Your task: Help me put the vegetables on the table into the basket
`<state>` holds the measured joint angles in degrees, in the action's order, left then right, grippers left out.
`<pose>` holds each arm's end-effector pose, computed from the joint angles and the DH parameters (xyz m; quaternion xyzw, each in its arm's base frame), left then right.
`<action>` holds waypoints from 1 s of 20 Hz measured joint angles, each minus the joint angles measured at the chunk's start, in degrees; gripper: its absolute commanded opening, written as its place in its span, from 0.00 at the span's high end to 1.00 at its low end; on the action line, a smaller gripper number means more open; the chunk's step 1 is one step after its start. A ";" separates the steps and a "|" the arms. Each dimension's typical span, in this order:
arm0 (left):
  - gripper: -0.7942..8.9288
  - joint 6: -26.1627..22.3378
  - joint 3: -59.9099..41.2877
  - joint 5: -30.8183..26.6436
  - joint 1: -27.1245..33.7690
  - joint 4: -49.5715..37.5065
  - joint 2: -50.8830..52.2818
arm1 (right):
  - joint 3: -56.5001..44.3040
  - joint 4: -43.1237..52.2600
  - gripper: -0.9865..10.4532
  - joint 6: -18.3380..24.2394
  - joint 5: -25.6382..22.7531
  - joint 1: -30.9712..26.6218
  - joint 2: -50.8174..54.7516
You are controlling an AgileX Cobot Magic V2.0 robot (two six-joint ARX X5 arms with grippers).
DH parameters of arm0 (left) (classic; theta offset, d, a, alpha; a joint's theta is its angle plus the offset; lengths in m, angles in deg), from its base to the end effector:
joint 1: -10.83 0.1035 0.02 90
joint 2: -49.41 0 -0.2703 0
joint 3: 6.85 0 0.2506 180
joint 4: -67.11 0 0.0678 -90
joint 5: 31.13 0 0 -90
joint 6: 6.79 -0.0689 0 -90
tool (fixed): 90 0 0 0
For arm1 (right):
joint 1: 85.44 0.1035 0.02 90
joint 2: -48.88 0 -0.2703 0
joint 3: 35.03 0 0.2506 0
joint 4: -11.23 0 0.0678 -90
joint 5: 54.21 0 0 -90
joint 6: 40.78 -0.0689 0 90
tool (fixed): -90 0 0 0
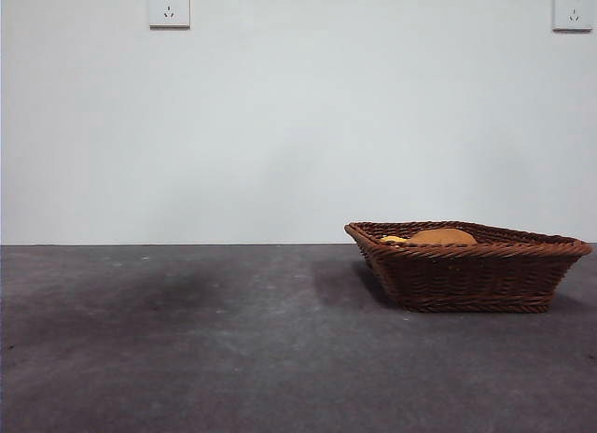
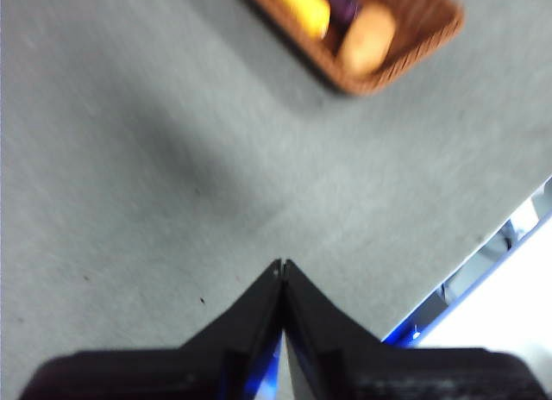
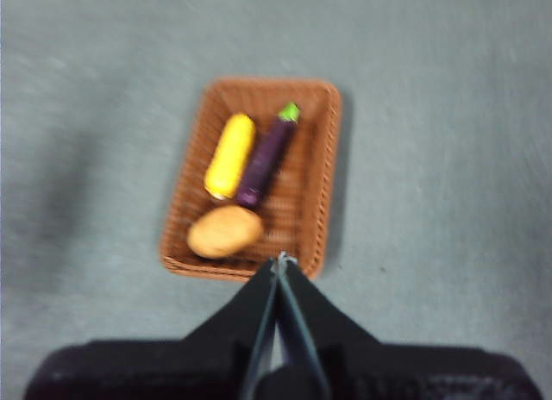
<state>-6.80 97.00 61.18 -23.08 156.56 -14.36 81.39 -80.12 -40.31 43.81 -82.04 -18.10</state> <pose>0.1489 -0.1034 0.4036 0.1138 0.4018 -0.2825 0.8636 0.1776 0.0202 0.4518 0.0106 0.3570 0.0944 0.9293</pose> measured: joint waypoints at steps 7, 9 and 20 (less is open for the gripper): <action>0.92 -9.51 -1.55 -0.79 3.63 -11.72 -2.38 | -0.02 0.02 0.91 0.00 -0.11 -0.04 -10.51; 0.92 -10.69 -4.13 1.49 5.97 -18.12 -0.87 | -0.02 1.42 0.91 0.00 -0.11 -0.04 -13.38; 0.92 -16.44 -51.54 10.82 22.80 -58.60 22.73 | -0.02 15.58 0.91 0.00 -0.11 -0.04 -20.17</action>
<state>-23.23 45.47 72.00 -0.28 97.96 8.37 81.37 -64.54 -40.31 43.70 -82.08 -38.28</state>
